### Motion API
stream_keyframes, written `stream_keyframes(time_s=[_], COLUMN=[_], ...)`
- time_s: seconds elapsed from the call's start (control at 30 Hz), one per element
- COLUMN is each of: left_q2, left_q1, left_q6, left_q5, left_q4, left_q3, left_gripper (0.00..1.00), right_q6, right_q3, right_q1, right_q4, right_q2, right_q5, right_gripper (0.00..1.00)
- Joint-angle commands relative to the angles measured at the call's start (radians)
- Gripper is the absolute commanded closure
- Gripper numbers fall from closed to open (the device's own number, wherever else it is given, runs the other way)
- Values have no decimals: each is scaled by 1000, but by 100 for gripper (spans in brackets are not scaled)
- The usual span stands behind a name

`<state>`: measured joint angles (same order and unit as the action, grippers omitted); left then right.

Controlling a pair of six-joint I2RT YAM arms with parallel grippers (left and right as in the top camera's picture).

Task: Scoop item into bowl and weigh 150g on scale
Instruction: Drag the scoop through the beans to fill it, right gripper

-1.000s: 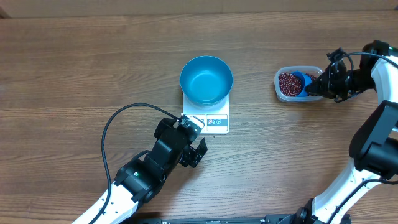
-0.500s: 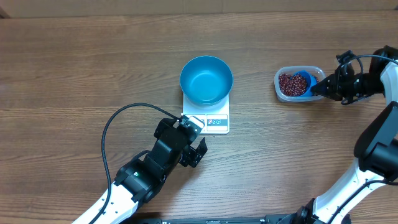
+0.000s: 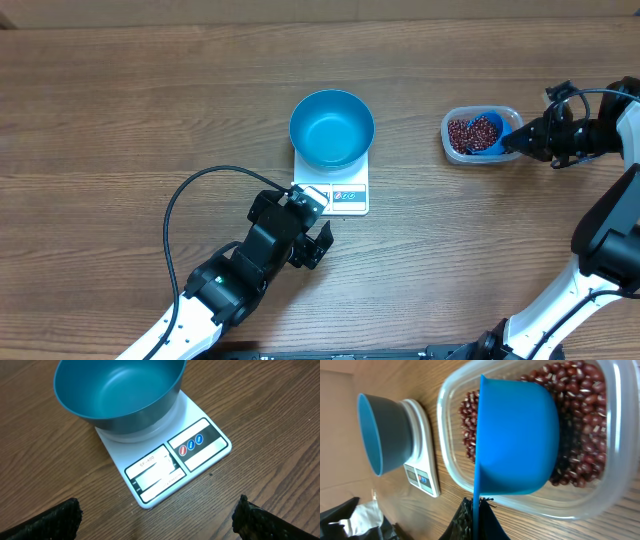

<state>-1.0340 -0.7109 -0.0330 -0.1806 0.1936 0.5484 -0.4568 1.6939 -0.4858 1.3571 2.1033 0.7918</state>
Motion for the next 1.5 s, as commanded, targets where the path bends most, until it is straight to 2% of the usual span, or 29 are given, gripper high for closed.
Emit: stream_keyframes(time_s=[0.0,0.4,0.67,0.8,1.07,1.2,1.47], left_q2=[8,8,8,8,8,8,8], left_q1=[5,5,5,5,5,5,5], left_q6=[-12,-12,-12,-12,-12,-12,-12], left_q5=[-10,-10,-10,-10,-10,-10,-10], left_q4=[-2,-2,-2,-2,-2,-2,-2], left_q3=[-5,-5,-5,-5,-5,-5,-5], left_gripper=[0,1,0,1,0,1,0], right_q6=[-44,-52,-106,-181,-192,-300,-320], right_q3=[-6,-6,-6,-6,-6,-6,-6], right_q1=[-10,-15,-65,-73,-73,-73,-73], right_q4=[4,14,53,101,132,198,210], right_q2=[4,4,4,4,4,4,4], right_q5=[103,146,236,268,270,301,325], right_gripper=[96,96,96,96,96,96,96])
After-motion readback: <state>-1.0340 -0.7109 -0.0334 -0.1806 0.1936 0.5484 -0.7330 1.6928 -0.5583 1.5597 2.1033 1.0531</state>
